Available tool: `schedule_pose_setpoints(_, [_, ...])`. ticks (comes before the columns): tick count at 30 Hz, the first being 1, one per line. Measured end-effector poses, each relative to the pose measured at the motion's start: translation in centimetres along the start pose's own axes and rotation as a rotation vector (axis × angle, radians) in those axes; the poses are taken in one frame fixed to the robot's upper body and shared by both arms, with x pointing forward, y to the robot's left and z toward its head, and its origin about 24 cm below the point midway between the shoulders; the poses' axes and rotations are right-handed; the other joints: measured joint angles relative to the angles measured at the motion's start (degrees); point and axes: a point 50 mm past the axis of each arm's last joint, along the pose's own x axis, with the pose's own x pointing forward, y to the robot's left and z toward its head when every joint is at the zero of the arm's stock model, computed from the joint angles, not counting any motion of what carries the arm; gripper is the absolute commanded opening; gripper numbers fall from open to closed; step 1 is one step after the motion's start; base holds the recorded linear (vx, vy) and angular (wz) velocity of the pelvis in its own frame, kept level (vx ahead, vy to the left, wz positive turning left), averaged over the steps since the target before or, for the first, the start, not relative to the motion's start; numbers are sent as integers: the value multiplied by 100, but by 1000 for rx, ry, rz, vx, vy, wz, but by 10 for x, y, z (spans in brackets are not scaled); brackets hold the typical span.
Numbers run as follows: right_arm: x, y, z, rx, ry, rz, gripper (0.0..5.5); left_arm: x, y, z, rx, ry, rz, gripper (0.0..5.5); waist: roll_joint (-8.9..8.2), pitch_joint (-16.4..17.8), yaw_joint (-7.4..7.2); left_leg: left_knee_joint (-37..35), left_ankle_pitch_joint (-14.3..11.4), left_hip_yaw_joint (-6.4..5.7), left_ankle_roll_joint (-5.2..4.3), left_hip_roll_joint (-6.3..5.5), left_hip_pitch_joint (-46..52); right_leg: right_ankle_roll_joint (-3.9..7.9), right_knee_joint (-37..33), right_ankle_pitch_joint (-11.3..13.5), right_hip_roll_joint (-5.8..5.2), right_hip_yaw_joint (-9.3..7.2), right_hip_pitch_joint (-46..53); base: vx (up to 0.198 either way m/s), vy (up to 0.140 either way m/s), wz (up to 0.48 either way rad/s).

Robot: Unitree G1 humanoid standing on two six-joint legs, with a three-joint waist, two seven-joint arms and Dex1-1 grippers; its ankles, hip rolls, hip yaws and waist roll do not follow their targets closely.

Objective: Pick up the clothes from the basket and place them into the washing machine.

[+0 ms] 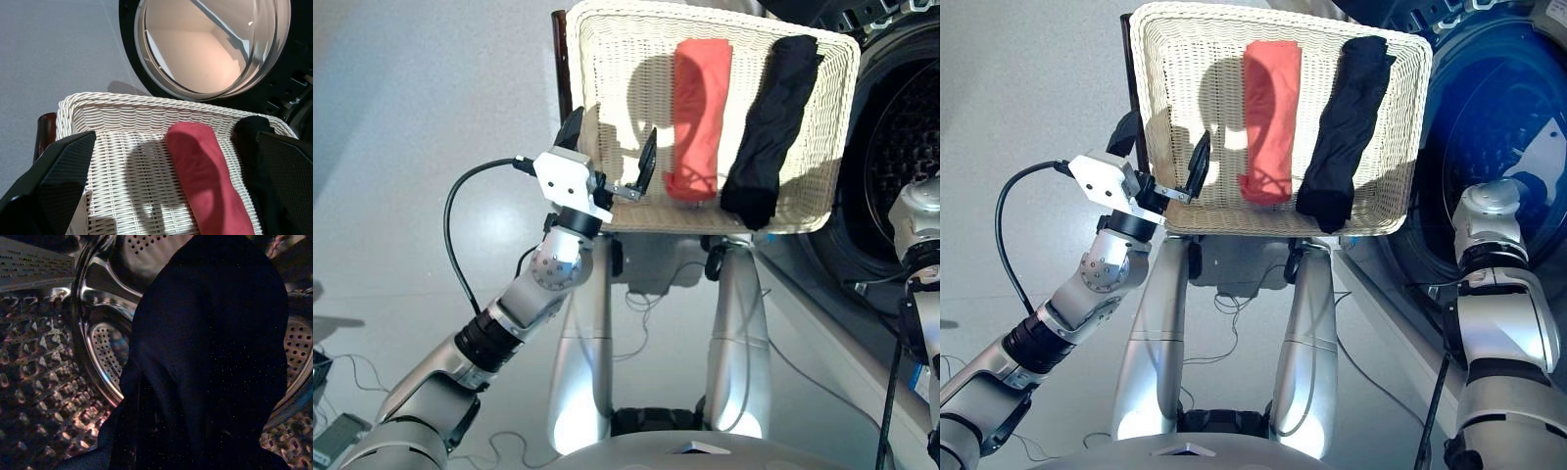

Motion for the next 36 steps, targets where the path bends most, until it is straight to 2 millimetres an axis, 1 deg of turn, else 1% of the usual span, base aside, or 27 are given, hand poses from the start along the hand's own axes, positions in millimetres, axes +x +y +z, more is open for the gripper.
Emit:
schedule_pose_setpoints(3, [1, -1, -3, 53, 52, 13, 550, 0, 0, 0, 0, 0, -1, 550, 2, 0, -4, 5, -11, 12, 3, 1, -1, 4, -5, -2, 1, 13, -3, 0, 0, 0])
schedule_pose_setpoints(6, [1, 0, -4, 86, 58, 30, 550, 0, 0, 0, -1, -1, 0, 550, 2, 0, -5, 22, -23, 20, 4, 5, 0, 7, -4, -5, 8, 29, -2, 0, 0, 0])
schedule_pose_setpoints(8, [-1, 2, -3, 138, 70, 49, 550, 0, 0, 0, -4, -3, 3, 550, 2, 0, -10, 47, -39, 29, 9, 15, 0, 7, -2, -4, 19, 35, -1, 0, 0, 0])
schedule_pose_setpoints(11, [-10, 11, -5, 190, 71, 95, 550, 2, 0, 1, -12, -10, 11, 550, 2, 0, -16, 76, -57, 35, 9, 36, 5, 7, -3, -4, 41, 44, 11, 0, 0, 0])
schedule_pose_setpoints(12, [-16, 15, -6, 209, 69, 116, 550, 2, 0, 2, -13, -11, 16, 550, 2, 0, -28, 78, -59, 35, 10, 41, 7, 7, -5, -4, 45, 57, 12, 0, 0, 0])
schedule_pose_setpoints(13, [-25, 22, -5, 250, 58, 156, 550, 2, 1, 2, -18, -13, 24, 550, 0, -1, -39, 79, -62, 34, 7, 50, 11, 6, -8, -4, 55, 62, 17, 0, 0, 0])
schedule_pose_setpoints(16, [-55, 38, -10, 326, 46, 278, 550, 3, 1, 3, -35, -23, 42, 550, -1, -1, -43, 80, -60, 44, 5, 75, 31, 3, -6, -4, 81, 76, 23, 0, 0, 0])
schedule_pose_setpoints(18, [-72, 44, -15, 369, 54, 326, 550, 4, 1, 3, -44, -28, 47, 550, -2, -1, -55, 75, -56, 46, 16, 81, 41, -2, -14, -1, 87, 77, 30, 0, 0, 0])
schedule_pose_setpoints(20, [-91, 47, -21, 410, 62, 377, 550, 2, 1, 3, -51, -25, 56, 550, -6, -2, -96, 76, -58, 46, 22, 82, 44, -2, -20, -1, 88, 77, 37, 0, 0, 0])
schedule_pose_setpoints(22, [-118, 53, -22, 505, 76, 470, 550, 0, 5, 1, -52, -19, 79, 550, -12, 0, -224, 79, -70, 47, 29, 84, 64, -3, -35, 1, 91, 76, 64, 0, 0, 0])
schedule_pose_setpoints(24, [-141, 55, -26, 605, 117, 542, 550, -1, 5, 0, -71, -6, 93, 550, -14, 0, -247, 57, -72, 76, 37, 115, 115, -17, -93, 26, 123, 84, 111, 0, 0, 0])
schedule_pose_setpoints(26, [-158, 55, -27, 659, 140, 624, 550, 0, 5, 1, -82, -14, 102, 550, -19, -1, -290, 47, -97, 84, 22, 126, 146, -17, -111, 26, 140, 101, 143, 0, 0, 0])
schedule_pose_setpoints(27, [-166, 52, -25, 694, 137, 678, 550, 0, 5, 1, -87, -16, 107, 550, -23, -1, -316, 31, -105, 88, 29, 132, 149, -19, -130, 28, 156, 112, 143, 0, 0, 0])
schedule_pose_setpoints(29, [-179, 49, -17, 758, 118, 756, 550, 0, 4, 0, -90, -13, 108, 550, -29, -1, -351, -31, -95, 102, 40, 157, 158, -36, -203, 58, 191, 125, 150, 0, 0, 0])
schedule_pose_setpoints(30, [-186, 47, -9, 802, 95, 809, 550, -1, 4, -1, -90, -6, 107, 550, -33, -1, -364, -39, -94, 112, 42, 168, 163, -26, -214, 67, 198, 127, 151, 0, 0, 0])
schedule_pose_setpoints(31, [-193, 47, -5, 824, 86, 858, 550, -1, 4, -2, -89, 0, 106, 550, -38, -2, -383, -41, -89, 116, 50, 176, 168, -25, -218, 66, 202, 127, 152, 0, 0, 0])
schedule_pose_setpoints(32, [-200, 49, 4, 857, 67, 916, 550, -1, 4, -3, -89, 3, 100, 550, -52, -1, -437, -45, -89, 119, 50, 191, 170, -25, -229, 66, 217, 127, 153, 0, 0, 0])
schedule_pose_setpoints(35, [-213, 50, 28, 894, -28, 1046, 550, 5, -2, -10, -100, 19, 85, 550, -69, -2, -501, -43, -84, 124, 22, 212, 201, -24, -252, 69, 236, 126, 189, 0, 0, 0])
schedule_pose_setpoints(36, [-214, 50, 38, 896, -84, 1072, 550, 11, -7, -10, -107, 13, 72, 550, -80, -3, -516, -48, -85, 124, 20, 214, 226, -22, -271, 72, 238, 124, 217, 0, 0, 0])
